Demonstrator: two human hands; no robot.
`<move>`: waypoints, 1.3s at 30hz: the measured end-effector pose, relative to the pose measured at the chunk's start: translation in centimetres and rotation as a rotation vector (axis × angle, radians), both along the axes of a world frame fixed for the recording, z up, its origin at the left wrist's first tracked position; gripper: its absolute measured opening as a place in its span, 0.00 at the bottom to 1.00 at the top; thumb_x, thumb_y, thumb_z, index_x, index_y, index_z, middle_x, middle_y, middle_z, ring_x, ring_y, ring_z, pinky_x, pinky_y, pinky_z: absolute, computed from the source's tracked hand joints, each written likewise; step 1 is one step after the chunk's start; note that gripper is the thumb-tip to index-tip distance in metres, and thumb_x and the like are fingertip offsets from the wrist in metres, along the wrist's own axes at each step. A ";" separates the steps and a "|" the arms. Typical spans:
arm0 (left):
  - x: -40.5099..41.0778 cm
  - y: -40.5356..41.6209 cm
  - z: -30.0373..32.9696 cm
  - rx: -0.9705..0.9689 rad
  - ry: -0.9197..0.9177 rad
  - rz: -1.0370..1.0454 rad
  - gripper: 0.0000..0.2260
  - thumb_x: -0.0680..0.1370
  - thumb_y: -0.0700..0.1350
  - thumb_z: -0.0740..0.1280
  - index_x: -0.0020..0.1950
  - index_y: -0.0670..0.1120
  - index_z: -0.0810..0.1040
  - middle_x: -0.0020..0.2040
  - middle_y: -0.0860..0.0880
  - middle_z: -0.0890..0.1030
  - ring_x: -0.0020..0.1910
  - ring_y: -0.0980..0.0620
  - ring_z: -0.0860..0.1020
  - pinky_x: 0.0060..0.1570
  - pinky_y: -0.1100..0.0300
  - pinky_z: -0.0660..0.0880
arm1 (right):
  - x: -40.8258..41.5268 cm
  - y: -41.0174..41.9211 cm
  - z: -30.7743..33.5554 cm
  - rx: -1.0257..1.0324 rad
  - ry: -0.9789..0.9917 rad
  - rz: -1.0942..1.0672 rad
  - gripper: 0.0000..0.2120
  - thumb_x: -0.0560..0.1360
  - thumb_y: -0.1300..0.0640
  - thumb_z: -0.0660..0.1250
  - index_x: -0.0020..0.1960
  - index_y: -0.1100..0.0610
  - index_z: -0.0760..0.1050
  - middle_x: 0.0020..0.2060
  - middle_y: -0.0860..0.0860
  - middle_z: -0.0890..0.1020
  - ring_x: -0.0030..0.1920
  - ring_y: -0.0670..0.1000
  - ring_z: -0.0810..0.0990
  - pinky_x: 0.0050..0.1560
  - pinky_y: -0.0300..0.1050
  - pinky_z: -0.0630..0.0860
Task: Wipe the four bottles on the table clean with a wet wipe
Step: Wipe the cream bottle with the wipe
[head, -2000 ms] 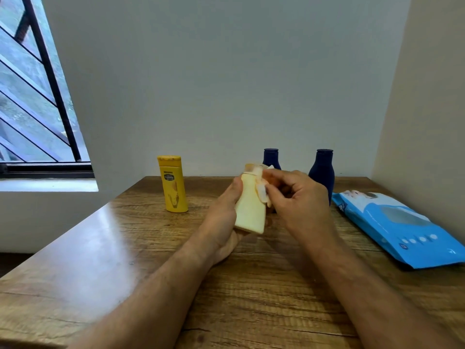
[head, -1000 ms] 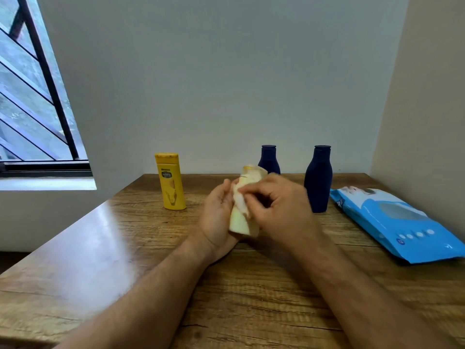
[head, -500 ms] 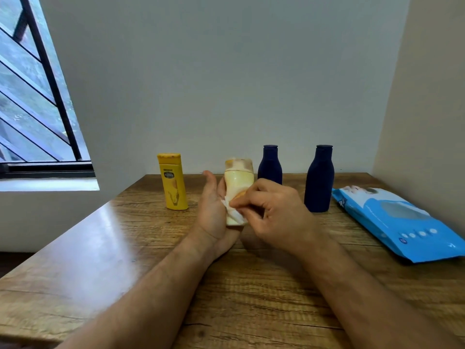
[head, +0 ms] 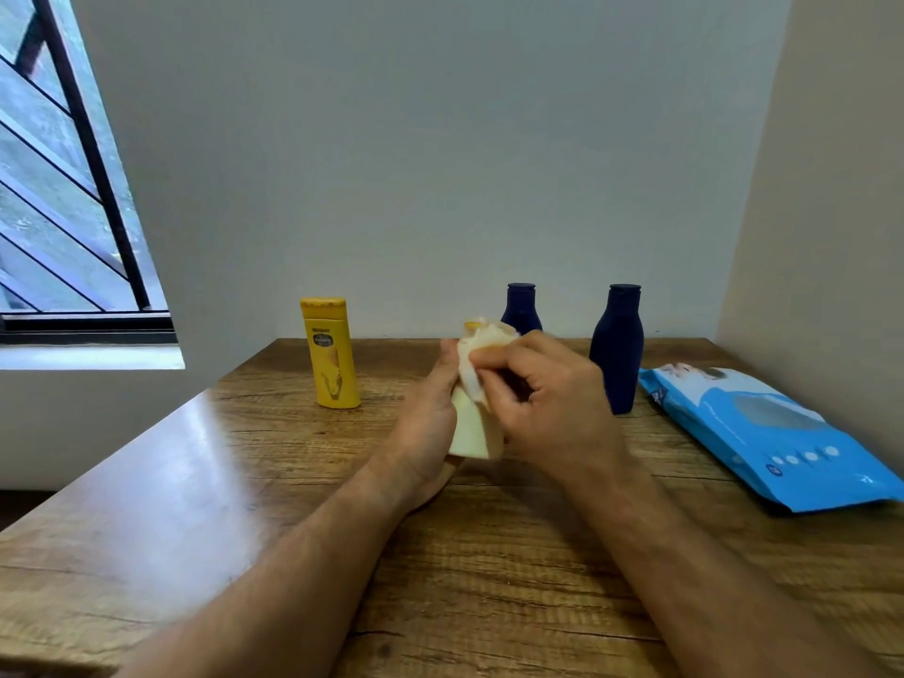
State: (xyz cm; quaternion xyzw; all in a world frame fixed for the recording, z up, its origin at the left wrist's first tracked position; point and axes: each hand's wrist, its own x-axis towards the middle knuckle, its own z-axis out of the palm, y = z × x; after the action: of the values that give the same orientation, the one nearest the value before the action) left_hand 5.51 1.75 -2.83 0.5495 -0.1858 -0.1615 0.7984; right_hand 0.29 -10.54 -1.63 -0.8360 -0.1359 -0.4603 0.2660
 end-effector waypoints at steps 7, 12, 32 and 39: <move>0.1 0.0 -0.4 -0.030 -0.059 0.017 0.26 0.78 0.65 0.58 0.65 0.51 0.79 0.62 0.36 0.81 0.57 0.36 0.79 0.59 0.40 0.74 | 0.2 -0.5 0.5 0.276 -0.038 -0.059 0.08 0.75 0.58 0.71 0.55 0.54 0.81 0.50 0.48 0.83 0.50 0.42 0.80 0.50 0.33 0.79; 0.3 -0.3 -0.9 -0.005 -0.218 0.020 0.22 0.82 0.60 0.54 0.73 0.54 0.71 0.63 0.42 0.81 0.64 0.40 0.79 0.64 0.36 0.74 | 0.1 0.3 0.3 0.167 -0.124 0.000 0.07 0.74 0.60 0.72 0.52 0.57 0.83 0.47 0.48 0.82 0.48 0.41 0.80 0.49 0.29 0.76; -0.1 -0.4 -0.2 -0.069 -0.108 0.037 0.21 0.83 0.58 0.53 0.64 0.49 0.79 0.57 0.41 0.84 0.57 0.42 0.83 0.59 0.42 0.78 | 0.2 0.1 0.5 0.214 -0.038 -0.034 0.07 0.75 0.58 0.70 0.53 0.53 0.81 0.48 0.45 0.81 0.48 0.41 0.79 0.49 0.32 0.78; 0.2 -0.1 0.0 -0.118 -0.008 0.055 0.24 0.77 0.61 0.61 0.68 0.49 0.74 0.58 0.40 0.84 0.57 0.39 0.83 0.61 0.34 0.76 | 0.2 -0.4 0.7 0.472 0.161 0.097 0.08 0.75 0.58 0.71 0.53 0.52 0.82 0.49 0.44 0.82 0.49 0.43 0.81 0.45 0.44 0.83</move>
State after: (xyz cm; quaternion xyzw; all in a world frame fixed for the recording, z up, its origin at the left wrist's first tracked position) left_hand 5.71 1.65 -2.85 0.5069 -0.1830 -0.1262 0.8328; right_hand 0.53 -10.94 -0.92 -0.7772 -0.0429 -0.3981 0.4854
